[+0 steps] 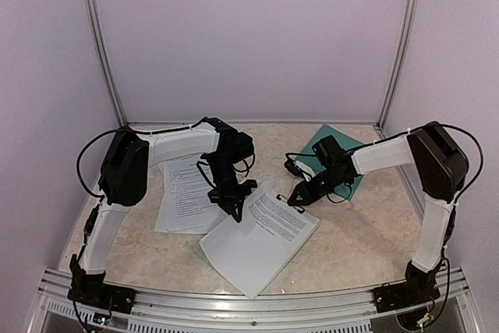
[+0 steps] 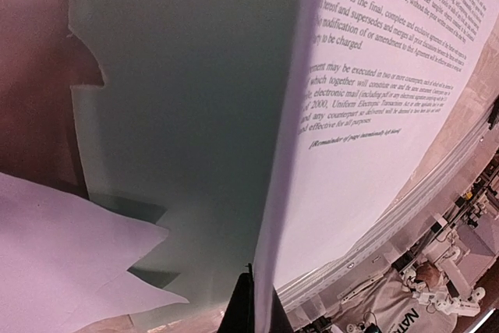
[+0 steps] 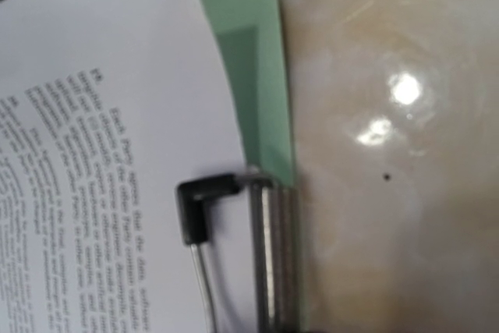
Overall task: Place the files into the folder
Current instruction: Insert the file into the spring clip on the folder.
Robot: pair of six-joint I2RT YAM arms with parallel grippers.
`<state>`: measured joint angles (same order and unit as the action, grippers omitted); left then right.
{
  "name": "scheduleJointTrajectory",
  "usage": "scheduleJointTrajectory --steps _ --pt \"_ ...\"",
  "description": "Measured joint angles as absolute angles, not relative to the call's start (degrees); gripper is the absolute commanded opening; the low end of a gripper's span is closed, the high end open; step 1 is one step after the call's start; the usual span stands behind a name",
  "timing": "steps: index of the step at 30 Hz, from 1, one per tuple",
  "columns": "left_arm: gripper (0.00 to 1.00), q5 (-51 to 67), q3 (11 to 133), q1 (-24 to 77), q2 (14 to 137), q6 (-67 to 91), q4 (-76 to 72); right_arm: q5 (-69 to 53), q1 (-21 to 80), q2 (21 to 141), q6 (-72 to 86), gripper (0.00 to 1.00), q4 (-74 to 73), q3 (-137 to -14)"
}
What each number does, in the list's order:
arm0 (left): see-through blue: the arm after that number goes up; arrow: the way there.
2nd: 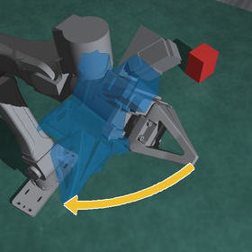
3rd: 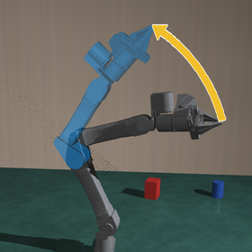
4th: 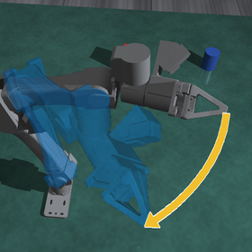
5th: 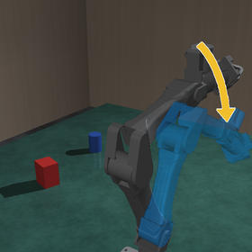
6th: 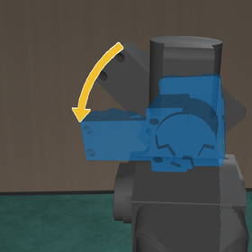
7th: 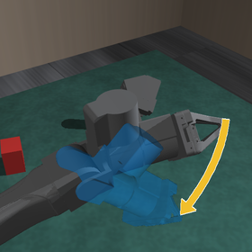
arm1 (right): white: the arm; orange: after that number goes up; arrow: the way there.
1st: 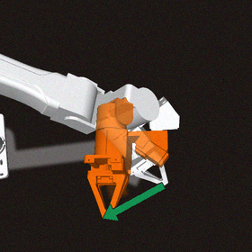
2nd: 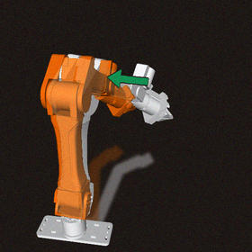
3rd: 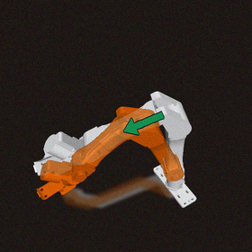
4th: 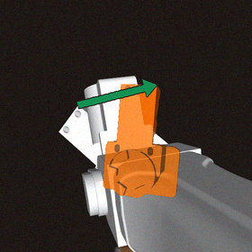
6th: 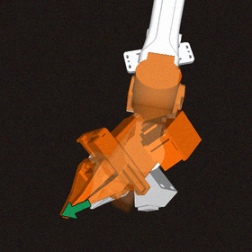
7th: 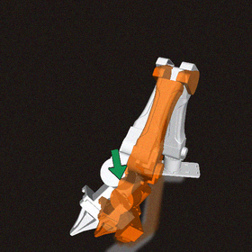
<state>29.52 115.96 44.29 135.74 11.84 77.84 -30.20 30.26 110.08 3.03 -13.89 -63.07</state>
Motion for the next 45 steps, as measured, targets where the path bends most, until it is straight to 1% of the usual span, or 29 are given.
scheduleJointTrajectory --steps 38,43,45 --pt "0.0 29.17 116.44 44.07 136.49 11.79 77.84 -28.18 31.03 110.08 2.76 0.0 -14.55 -63.81" --pt "0.0 29.08 116.51 44.07 136.49 11.79 77.84 -28.12 31.03 110.1 2.68 0.07 -14.76 -63.92" --pt "0.0 29.08 116.53 44.07 136.49 11.79 77.82 -28.08 31.03 110.13 2.66 0.11 -14.79 -63.94"
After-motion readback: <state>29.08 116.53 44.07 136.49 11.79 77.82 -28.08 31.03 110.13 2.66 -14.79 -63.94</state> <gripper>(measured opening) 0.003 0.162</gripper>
